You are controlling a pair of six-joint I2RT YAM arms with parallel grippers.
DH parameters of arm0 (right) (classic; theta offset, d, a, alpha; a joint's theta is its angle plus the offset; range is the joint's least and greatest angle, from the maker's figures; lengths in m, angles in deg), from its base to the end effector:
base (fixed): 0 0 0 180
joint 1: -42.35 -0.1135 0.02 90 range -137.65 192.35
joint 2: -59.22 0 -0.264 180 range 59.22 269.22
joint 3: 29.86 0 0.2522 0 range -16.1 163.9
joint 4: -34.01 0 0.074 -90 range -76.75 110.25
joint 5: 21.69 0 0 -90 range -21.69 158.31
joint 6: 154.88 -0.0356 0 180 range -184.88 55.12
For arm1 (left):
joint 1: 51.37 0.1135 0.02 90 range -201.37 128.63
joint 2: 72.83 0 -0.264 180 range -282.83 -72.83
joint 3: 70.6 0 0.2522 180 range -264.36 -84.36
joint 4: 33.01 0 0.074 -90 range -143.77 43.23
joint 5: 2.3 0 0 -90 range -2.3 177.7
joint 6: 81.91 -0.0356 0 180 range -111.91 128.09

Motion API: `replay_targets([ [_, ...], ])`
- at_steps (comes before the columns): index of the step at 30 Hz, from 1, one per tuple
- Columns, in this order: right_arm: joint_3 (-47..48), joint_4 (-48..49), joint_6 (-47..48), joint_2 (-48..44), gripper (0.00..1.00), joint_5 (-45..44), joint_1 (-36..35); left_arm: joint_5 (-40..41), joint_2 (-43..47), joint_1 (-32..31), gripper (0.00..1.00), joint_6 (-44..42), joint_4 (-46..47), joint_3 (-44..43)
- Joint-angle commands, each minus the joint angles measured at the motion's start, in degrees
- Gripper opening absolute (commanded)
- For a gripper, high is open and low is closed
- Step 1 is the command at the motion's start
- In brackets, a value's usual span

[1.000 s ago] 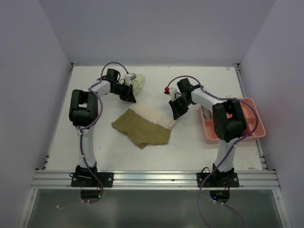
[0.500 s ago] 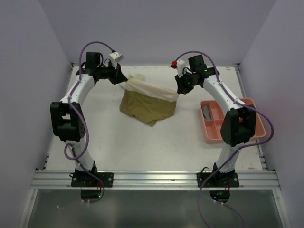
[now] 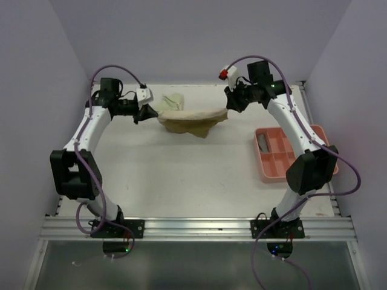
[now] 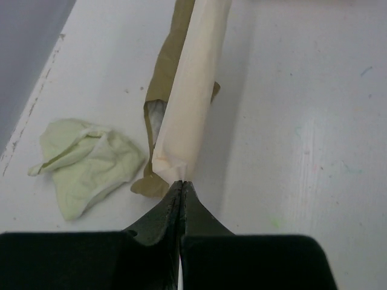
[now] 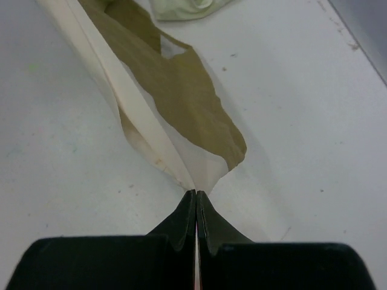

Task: Roll the underwear
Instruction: Flatten the underwear

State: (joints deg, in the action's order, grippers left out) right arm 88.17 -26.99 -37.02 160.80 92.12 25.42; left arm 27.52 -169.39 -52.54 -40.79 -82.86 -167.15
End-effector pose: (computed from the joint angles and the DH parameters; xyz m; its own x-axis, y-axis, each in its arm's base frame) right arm 0.3697 0.1276 0.3688 -0.3402 -0.5505 -0.7624 -0.7925 0.6043 -0.0826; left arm 0.3608 -0.0383 0.3056 -0.0737 0.3762 -0.9236 0.9502 0.3077 0.0495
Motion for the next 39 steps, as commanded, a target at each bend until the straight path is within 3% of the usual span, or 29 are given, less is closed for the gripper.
replay_targets([
  [1, -7.74, -5.83, 8.68, -7.26, 0.00, 5.44, -0.30, 0.22, 8.64, -0.76, 0.00, -27.29, -19.14, 7.35],
  [7, -29.01, -13.48, 19.86, -18.86, 0.00, 9.15, -6.61, 6.91, 16.28, -1.64, 0.00, -50.85, -34.02, 27.27],
  [8, -33.30, -14.36, 21.70, -20.09, 0.42, 7.32, -8.71, 9.10, 17.61, -2.69, 0.13, -53.31, -35.08, 30.11],
  [9, -35.08, -15.41, 21.97, -21.06, 0.55, 6.34, -12.65, 10.42, 19.02, -3.31, 0.40, -56.55, -35.53, 32.14],
  [11, -37.81, -15.86, 20.93, -23.09, 0.69, 7.03, -13.92, 12.71, 23.33, -4.28, 0.50, -58.07, -35.19, 36.53],
  [14, -36.95, -15.25, 16.90, -22.57, 0.68, 7.57, -13.75, 12.81, 26.06, -4.28, 0.52, -55.98, -33.78, 35.43],
  [16, -36.42, -11.84, 11.65, -21.78, 0.65, 7.56, -13.13, 10.89, 24.50, -4.28, 0.50, -49.76, -30.82, 32.52],
  [17, -36.68, -9.64, 9.08, -21.25, 0.62, 6.87, -13.13, 10.09, 23.18, -4.19, 0.49, -44.60, -27.92, 29.03],
  [18, -36.59, -5.88, 6.88, -20.47, 0.59, 5.38, -13.04, 9.48, 21.69, -4.19, 0.48, -33.41, -24.67, 27.25],
  [20, -35.46, -2.60, -0.15, -16.27, 0.48, 2.92, -13.04, 9.12, 15.28, -4.28, 0.44, -22.97, -15.44, 23.30],
  [21, -34.84, -1.02, -2.09, -14.24, 0.46, 1.08, -12.96, 9.55, 12.99, -4.19, 0.43, -11.61, -11.93, 19.89],
  [24, -32.38, 2.40, -7.81, -8.08, 0.47, -1.22, -12.78, 12.37, 4.46, -4.28, 0.42, 5.57, 1.61, 13.64],
  [27, -31.41, 6.18, -11.24, -5.44, 0.47, -3.85, -12.34, 15.44, -2.74, -5.42, 0.41, 9.76, 5.25, 7.75],
  [31, -25.89, 6.47, -11.95, -1.92, 0.47, -4.58, -9.27, 16.59, -11.45, -8.58, 0.37, 8.64, -1.67, -3.06],
  [34, -21.58, 3.48, -10.99, 2.28, 0.46, -2.20, -5.14, 17.89, -13.65, -10.34, 0.34, 3.46, -7.03, -5.01],
  [39, -13.66, -2.58, -9.49, 7.57, 0.48, -0.26, -2.93, 21.86, -19.36, -13.51, 0.39, -0.51, -12.42, -8.18],
])
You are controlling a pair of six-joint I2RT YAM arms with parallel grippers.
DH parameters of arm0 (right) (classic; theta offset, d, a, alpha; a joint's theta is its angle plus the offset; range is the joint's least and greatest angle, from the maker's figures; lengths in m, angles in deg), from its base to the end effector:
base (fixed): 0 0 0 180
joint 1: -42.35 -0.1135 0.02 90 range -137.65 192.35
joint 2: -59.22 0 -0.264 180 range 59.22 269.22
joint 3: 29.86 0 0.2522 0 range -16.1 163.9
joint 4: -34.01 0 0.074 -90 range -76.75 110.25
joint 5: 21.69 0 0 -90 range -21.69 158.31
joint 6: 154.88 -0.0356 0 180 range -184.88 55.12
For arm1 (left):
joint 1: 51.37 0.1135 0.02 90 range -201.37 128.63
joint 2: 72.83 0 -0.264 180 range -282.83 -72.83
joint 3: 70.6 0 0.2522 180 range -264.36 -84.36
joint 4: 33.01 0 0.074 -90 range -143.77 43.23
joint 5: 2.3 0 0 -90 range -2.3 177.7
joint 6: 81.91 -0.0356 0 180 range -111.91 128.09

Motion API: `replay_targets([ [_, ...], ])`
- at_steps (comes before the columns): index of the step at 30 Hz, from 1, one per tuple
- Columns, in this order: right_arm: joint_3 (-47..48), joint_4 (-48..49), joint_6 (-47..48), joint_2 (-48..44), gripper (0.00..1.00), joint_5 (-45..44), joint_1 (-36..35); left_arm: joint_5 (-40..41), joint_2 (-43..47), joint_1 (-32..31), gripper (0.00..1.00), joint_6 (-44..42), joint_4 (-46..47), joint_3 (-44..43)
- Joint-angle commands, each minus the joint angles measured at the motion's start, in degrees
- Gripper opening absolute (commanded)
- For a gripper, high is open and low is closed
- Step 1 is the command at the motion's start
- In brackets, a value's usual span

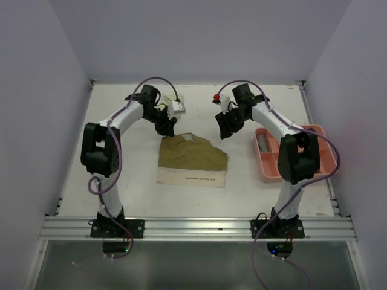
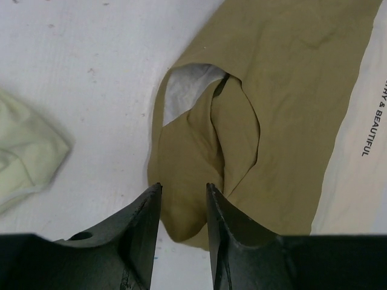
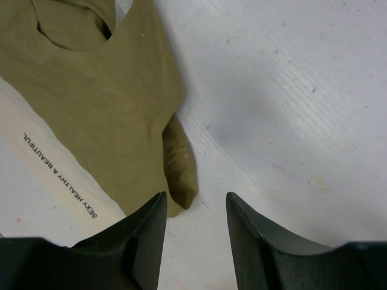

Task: Roll the underwear
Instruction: Flatten the underwear

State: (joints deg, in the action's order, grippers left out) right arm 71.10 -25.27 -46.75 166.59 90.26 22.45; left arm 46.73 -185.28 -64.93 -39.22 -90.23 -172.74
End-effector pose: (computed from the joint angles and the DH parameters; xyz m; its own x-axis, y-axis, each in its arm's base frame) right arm 0.3655 0.1465 0.2398 -0.6711 -0.5499 -0.4972 -0.7042 0.6825 0.1956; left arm 0.3907 -0.1182 0.2191 -0.2999 0.6432 -0.7045 0.9455 0.2986 -0.1299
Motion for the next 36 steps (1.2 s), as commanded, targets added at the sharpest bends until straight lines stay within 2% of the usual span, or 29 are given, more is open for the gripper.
replay_targets([
  [1, 3.76, -4.84, 0.33, 2.22, 0.48, 1.77, 0.21, 4.04, -4.09, -1.12, 0.40, -1.82, -5.40, -2.68],
  [4, 3.60, -6.08, 0.94, 2.23, 0.51, 2.31, 0.13, 7.73, -5.24, -1.20, 0.36, -2.08, -5.32, -1.72],
  [7, 1.05, -6.69, 0.94, -0.23, 0.52, 2.74, -0.49, 11.69, -4.46, -1.20, 0.21, -2.78, -4.09, 1.36],
  [8, -0.17, -6.95, 0.77, -1.45, 0.52, 2.22, -1.53, 12.05, -4.02, -1.20, 0.13, -3.66, -4.17, 2.15],
  [10, -2.02, -8.09, 0.77, -2.34, 0.53, 1.08, -2.77, 12.93, -2.52, -1.12, 0.08, -4.45, -3.56, 5.05],
  [14, -4.93, -9.15, 0.68, -3.57, 0.56, 2.21, -4.18, 12.58, -0.67, -1.03, 0.07, -5.42, -3.64, 7.52],
  [16, -6.77, -10.73, 1.90, -3.84, 0.57, 2.91, -4.53, 12.06, -0.76, -0.77, 0.01, -5.51, -4.87, 7.52],
  [20, -11.34, -10.21, 2.00, -3.49, 0.56, -1.37, -6.46, 11.18, -0.41, 0.55, 0.00, -6.30, -7.51, 8.30],
  [23, -11.70, -8.54, 1.73, 0.37, 0.48, -3.58, -6.64, 10.56, 1.52, 1.26, 0.00, -7.00, -8.74, 11.72],
  [24, -11.27, -8.27, 1.73, 1.77, 0.42, -4.63, -6.64, 10.30, 2.92, 1.34, 0.00, -6.92, -8.66, 12.61],
  [27, -8.37, -6.96, 1.73, 5.82, 0.40, -6.13, -6.55, 8.63, 5.12, 2.05, 0.00, -6.83, -9.00, 16.47],
  [29, -4.68, -6.43, 1.73, 9.41, 0.39, -7.01, -6.56, 7.40, 5.92, 2.14, 0.00, -6.83, -9.27, 17.97],
  [32, 3.31, -6.43, 1.47, 15.47, 0.31, -8.24, -6.55, 4.07, 6.53, 2.05, 0.00, -6.74, -10.59, 20.78],
  [36, 16.14, -7.04, 1.90, 23.12, 0.04, -10.35, -6.55, 1.34, 7.41, 1.26, 0.01, -5.78, -10.68, 23.33],
])
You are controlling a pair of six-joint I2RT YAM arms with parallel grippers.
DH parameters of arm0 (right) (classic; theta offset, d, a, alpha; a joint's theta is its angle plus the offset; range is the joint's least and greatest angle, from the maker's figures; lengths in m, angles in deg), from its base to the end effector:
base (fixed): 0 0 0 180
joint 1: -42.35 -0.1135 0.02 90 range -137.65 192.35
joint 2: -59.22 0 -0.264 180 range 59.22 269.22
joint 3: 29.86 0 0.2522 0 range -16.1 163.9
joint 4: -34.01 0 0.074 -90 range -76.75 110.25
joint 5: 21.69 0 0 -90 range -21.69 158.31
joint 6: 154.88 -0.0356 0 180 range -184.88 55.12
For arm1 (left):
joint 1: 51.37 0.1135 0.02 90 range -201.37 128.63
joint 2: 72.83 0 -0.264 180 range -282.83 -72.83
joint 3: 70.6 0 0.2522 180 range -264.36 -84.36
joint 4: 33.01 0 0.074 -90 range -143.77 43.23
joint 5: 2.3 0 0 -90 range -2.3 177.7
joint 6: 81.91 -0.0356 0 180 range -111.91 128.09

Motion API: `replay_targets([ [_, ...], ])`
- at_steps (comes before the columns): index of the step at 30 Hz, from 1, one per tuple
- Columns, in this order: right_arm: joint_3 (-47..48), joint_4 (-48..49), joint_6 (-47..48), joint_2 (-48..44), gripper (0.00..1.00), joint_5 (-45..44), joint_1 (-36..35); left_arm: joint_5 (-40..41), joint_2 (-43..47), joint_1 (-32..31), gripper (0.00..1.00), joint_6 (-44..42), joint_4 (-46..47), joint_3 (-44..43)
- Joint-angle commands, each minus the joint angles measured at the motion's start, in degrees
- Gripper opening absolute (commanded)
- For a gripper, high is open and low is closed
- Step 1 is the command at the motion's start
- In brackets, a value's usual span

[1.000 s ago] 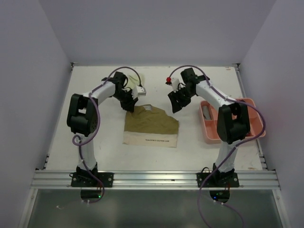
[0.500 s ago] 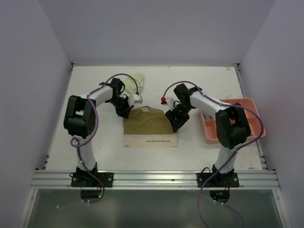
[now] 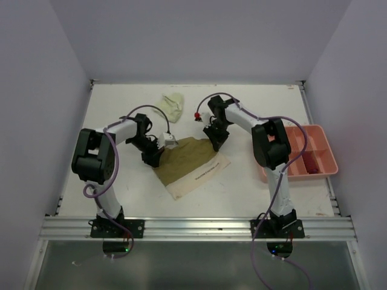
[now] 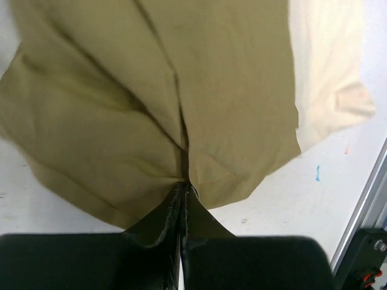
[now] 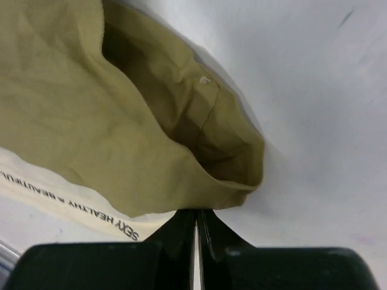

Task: Roll the underwear
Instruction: Flatten the underwear

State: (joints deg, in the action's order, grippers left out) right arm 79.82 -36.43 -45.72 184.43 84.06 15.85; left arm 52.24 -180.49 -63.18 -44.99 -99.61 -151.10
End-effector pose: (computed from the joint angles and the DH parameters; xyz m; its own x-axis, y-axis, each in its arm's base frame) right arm 0.3741 0.1973 0.1537 -0.6967 -0.7003 -0.1553 -0.7148 0.6595 0.2327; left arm 0.3068 -0.0852 0.1472 -0.4832 0.7663 -0.4234 0.8586 0.3203 -0.4002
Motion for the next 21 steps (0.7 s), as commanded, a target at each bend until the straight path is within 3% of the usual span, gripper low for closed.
replay_targets([
  [1, 12.31, 4.21, 1.14, 6.44, 0.03, -5.54, 0.05, -5.31, 3.06, -0.49, 0.03, 0.17, -0.87, 3.27],
  [3, 16.74, 5.53, 1.15, 8.99, 0.02, -7.39, 0.05, -6.11, 3.86, -0.84, 0.05, 1.39, 0.80, 4.68],
  [5, 22.10, 7.37, 1.15, 9.53, 0.03, -9.85, 0.13, -8.03, 4.12, -1.54, 0.16, 2.80, 1.42, 6.44],
  [7, 25.96, 8.08, 0.79, 8.31, 0.16, -10.91, 0.31, -11.10, 5.17, -2.07, 0.22, 3.42, 1.69, 6.97],
  [10, 25.55, 8.00, 0.36, 1.74, 0.28, -10.83, 1.62, -13.39, 8.86, -1.46, 0.25, 6.06, 2.83, 7.59],
  [12, 24.50, 5.37, -1.39, -2.58, 0.32, -4.98, 3.73, -14.98, 13.25, -0.41, 0.26, 7.72, 4.22, 7.85],
  [15, 19.15, 1.24, -3.50, -10.67, 0.33, 3.38, 4.88, -15.42, 16.25, -0.31, 0.28, 11.06, 5.73, 8.21],
  [18, 4.61, 1.05, -7.36, -18.14, 0.33, 14.96, 4.79, -15.26, 15.02, -0.32, 0.32, 10.72, 4.06, 7.59],
  [21, -5.88, 4.91, -9.83, -24.12, 0.31, 20.89, 3.39, -14.46, 13.70, -0.32, 0.34, 10.02, 3.89, 7.94],
])
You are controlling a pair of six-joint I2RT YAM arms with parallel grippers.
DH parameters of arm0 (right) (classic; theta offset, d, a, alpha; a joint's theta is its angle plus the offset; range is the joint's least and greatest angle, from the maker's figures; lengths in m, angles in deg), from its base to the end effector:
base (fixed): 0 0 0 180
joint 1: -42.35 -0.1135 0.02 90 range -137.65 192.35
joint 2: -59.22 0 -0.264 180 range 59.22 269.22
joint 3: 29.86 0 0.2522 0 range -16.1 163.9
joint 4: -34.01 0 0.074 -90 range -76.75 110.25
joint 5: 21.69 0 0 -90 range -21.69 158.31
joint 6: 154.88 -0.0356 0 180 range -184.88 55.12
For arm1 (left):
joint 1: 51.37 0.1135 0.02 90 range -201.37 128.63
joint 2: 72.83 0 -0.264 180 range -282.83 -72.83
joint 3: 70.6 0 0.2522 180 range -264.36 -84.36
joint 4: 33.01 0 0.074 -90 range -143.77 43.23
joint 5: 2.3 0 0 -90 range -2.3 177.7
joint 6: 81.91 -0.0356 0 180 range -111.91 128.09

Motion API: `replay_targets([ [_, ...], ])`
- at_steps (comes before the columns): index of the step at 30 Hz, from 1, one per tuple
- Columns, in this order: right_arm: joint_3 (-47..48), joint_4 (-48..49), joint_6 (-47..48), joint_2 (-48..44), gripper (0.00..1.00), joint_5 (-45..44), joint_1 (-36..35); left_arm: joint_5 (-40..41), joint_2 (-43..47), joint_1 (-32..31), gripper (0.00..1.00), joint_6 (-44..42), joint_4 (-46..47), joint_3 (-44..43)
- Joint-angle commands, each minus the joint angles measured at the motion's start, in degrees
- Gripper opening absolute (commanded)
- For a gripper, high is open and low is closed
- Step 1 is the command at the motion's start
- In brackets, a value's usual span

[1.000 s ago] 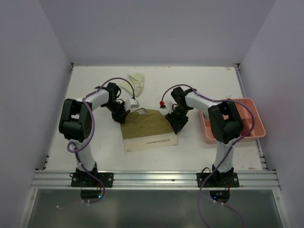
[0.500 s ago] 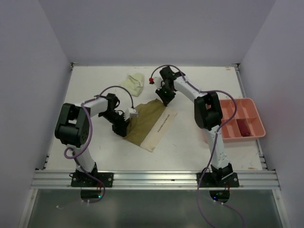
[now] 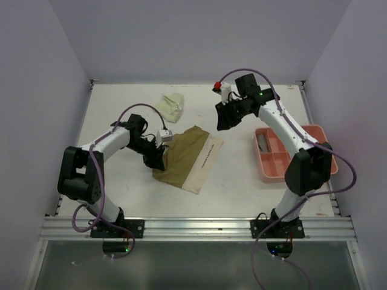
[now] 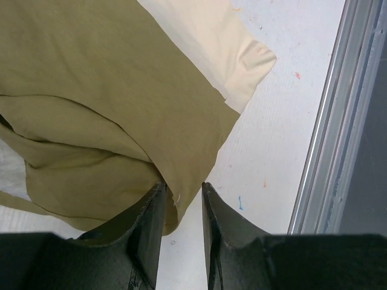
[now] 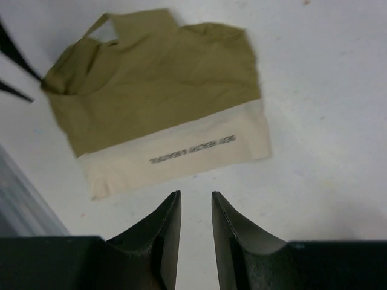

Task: Roll the underwear
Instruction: Flatten the underwear

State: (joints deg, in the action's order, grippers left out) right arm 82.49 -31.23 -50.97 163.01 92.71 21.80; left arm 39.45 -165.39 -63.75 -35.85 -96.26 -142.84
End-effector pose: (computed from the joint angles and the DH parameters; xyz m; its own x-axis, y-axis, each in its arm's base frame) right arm 0.3607 0.1509 0.3185 -0.6316 -0.4706 -0.6162 -0.7046 0.6799 0.2030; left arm 0.2671 -0.0858 0.1926 -0.5432 0.5923 -0.5951 0.8351 0.3076 -0.4561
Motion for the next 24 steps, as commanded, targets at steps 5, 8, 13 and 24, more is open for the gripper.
replay_targets([
  [5, -23.60, 6.65, -4.42, -8.86, 0.27, 13.56, -11.33, -0.36, -3.68, -0.01, 0.33, -0.18, 1.41, 0.29],
  [8, -25.63, 9.02, -4.07, -9.04, 0.27, 12.61, -16.96, 1.14, -5.35, -0.10, 0.31, 0.44, 2.21, 0.47],
  [13, -29.05, 13.68, -4.33, -6.67, 0.25, 9.71, -23.46, 0.96, -6.32, 0.16, 0.30, 2.19, 3.44, 0.29],
  [24, -30.56, 21.25, -4.95, -0.70, 0.27, 2.58, -26.29, -2.03, -7.20, 2.62, 0.35, 2.55, 2.56, -1.64],
])
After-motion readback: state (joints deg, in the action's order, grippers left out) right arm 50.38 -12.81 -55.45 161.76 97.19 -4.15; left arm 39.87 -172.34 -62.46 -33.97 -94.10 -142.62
